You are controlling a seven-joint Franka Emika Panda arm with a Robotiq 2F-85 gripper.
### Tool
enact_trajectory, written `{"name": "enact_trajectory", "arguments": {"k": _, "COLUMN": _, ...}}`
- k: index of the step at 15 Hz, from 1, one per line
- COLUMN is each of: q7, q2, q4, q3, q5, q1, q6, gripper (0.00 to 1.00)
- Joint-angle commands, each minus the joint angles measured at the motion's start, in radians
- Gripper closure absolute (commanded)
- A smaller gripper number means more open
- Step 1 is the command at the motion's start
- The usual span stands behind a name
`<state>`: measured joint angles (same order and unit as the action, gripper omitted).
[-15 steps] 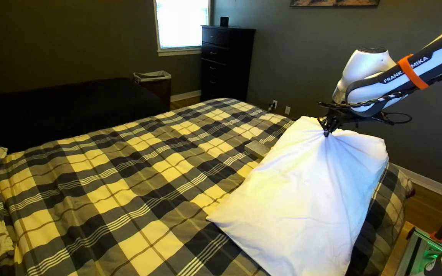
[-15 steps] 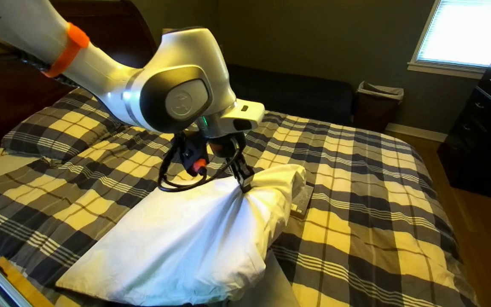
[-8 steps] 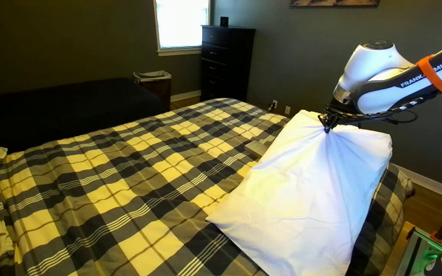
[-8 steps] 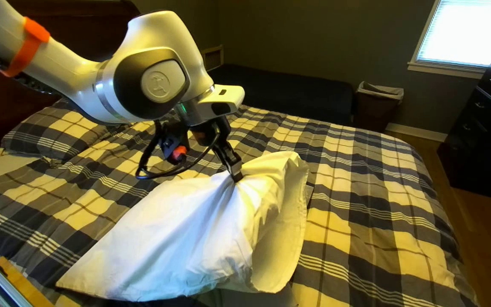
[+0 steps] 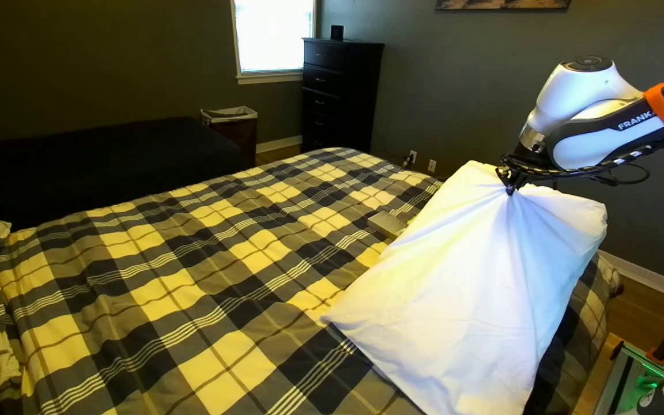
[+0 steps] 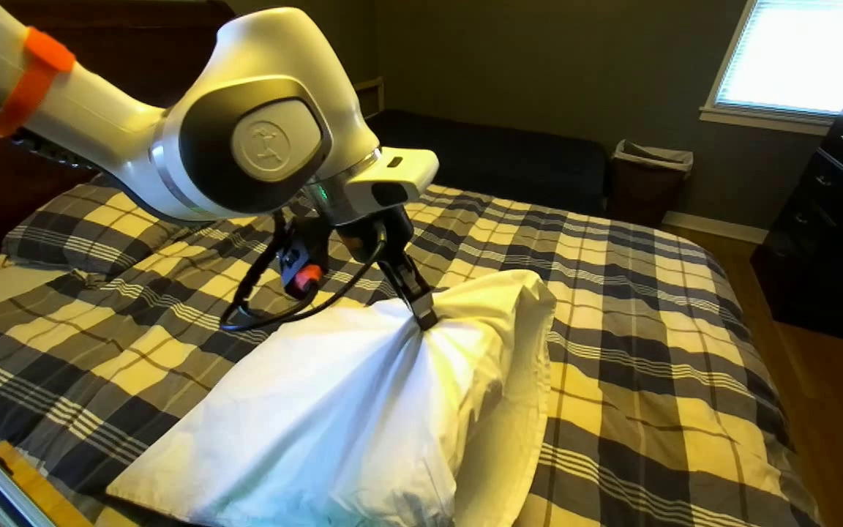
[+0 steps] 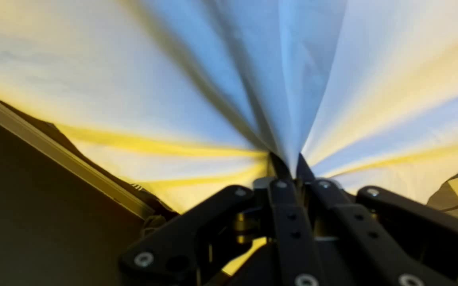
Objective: Remove the pillow case covers from the pillow, put them on the bed and then cover them with the pillow
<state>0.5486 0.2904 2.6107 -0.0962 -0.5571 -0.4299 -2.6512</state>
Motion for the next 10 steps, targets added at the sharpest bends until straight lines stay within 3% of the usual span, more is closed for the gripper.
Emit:
{"name": "enact_trajectory", "arguments": {"k": 1, "q7": 0.044, "q2": 0.004, "q4": -0.030, "q3": -0.009, "q5": -0.062, "q1": -0.069, "q6": -0.017, "gripper": 0.98}}
{"name": "enact_trajectory", "arguments": {"k": 10, "q7": 0.141, "q2": -0.091, "q4": -0.084, "q3": -0.044, "q5": -0.194, "q1": -0.114, "q6": -0.043, "gripper": 0.98}}
